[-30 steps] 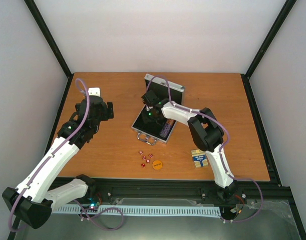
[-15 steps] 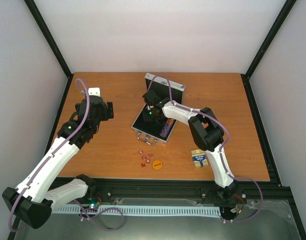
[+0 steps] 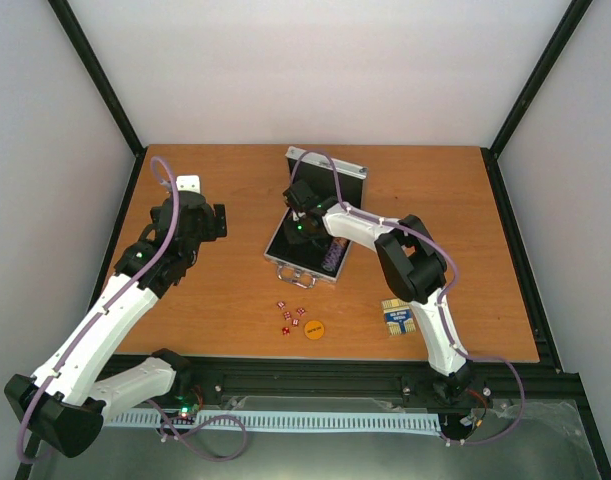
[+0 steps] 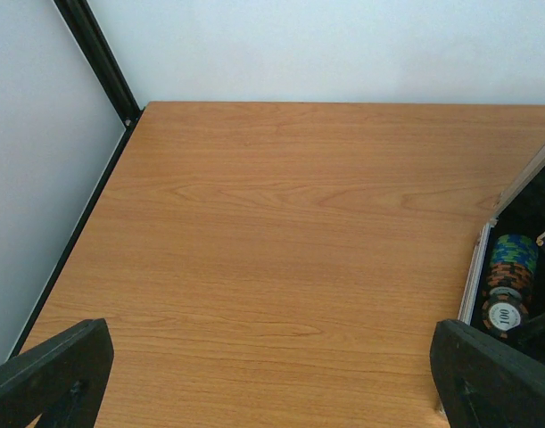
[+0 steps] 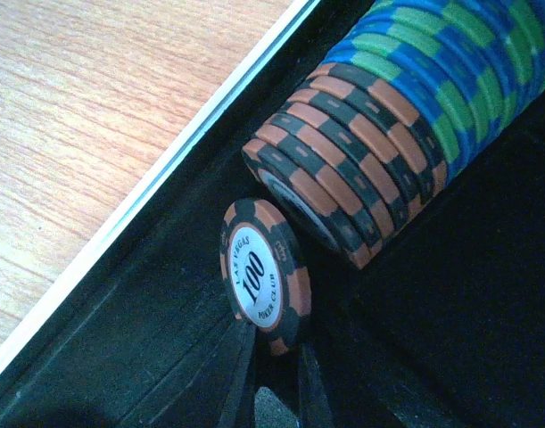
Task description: Pack up texas hold em set
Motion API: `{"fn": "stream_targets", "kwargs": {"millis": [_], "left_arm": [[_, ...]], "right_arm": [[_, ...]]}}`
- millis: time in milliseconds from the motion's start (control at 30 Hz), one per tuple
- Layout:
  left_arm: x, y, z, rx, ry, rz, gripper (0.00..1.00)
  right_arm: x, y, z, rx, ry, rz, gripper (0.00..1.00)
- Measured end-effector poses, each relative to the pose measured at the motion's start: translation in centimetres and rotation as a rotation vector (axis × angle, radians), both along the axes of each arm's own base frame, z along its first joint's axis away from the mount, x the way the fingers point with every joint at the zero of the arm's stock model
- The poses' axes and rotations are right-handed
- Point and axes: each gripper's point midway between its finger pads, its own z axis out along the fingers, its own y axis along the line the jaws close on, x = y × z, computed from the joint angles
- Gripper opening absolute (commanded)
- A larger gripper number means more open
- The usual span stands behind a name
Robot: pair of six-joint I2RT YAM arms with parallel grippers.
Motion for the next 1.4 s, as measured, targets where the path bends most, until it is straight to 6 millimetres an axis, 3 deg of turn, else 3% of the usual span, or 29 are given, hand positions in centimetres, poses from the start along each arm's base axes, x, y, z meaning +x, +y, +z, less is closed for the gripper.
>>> {"fn": "stream_targets", "kwargs": {"millis": [200,267,600,867,1133,1400], "left_arm": [[0.0,0.0,0.0,0.000,0.000,0.000,1.00],[0.0,0.0,0.0,0.000,0.000,0.000,1.00],[0.1,0.0,-0.1,0.002,0.004,0.000,1.00],[0.1,0.0,-0.1,0.002,0.004,0.000,1.00],[0.1,-0.1,-0.2,0.003,0.006,0.000,1.00],[0.2,-0.2,-0.4,0.002,0.014,-0.006,1.00]], "right_arm": [[0.5,-0.1,0.0,-0.033,-0.053,0.050,0.40],[0.4,0.0,-0.1,-0.043,-0.068,0.072,0.45],[0.4,0.0,-0.5,-0.064,-0.109,0.102,0.52],[1.3,-1.2,-0.5,-0.127,-0.155,0.057,0.57],[0.9,-1.6,-0.5,-0.138,-0.186,0.067,0.88],[-0.8,-2.8,1.1,-0.158,-0.209,0.128,0.94]]}}
